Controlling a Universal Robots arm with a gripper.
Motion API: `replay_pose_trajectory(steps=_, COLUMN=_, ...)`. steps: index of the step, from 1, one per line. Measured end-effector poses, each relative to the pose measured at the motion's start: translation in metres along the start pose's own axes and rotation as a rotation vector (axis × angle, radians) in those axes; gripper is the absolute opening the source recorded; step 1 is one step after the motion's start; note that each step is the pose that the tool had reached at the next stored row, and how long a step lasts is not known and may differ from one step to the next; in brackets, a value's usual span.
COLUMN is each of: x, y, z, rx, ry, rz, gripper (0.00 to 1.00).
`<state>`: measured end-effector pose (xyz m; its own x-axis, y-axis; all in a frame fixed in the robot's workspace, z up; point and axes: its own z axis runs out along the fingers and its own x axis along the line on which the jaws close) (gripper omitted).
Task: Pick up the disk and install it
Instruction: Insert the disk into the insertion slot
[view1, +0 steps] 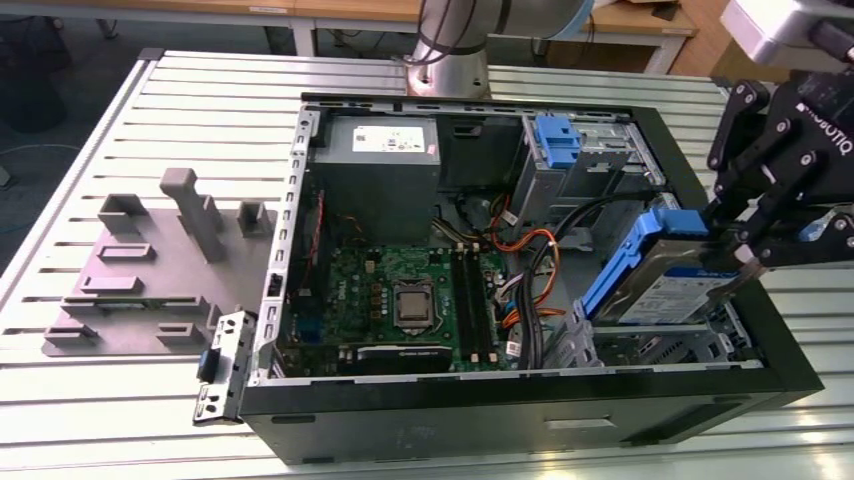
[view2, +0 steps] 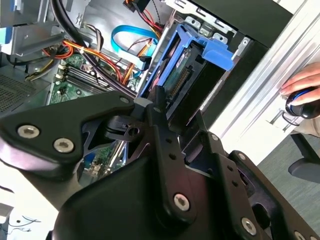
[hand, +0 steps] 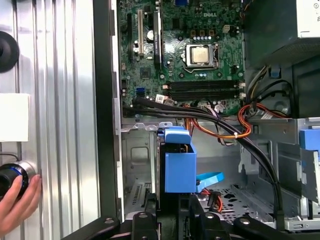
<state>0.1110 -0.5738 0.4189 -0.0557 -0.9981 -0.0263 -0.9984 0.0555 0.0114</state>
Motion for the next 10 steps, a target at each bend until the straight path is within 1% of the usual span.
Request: replay_pose_trajectory(steps=10, x=0.0005, y=-0.0002, z=0.0183, rx=0.0003, ry=0.0047, rz=0.0, gripper=0.35)
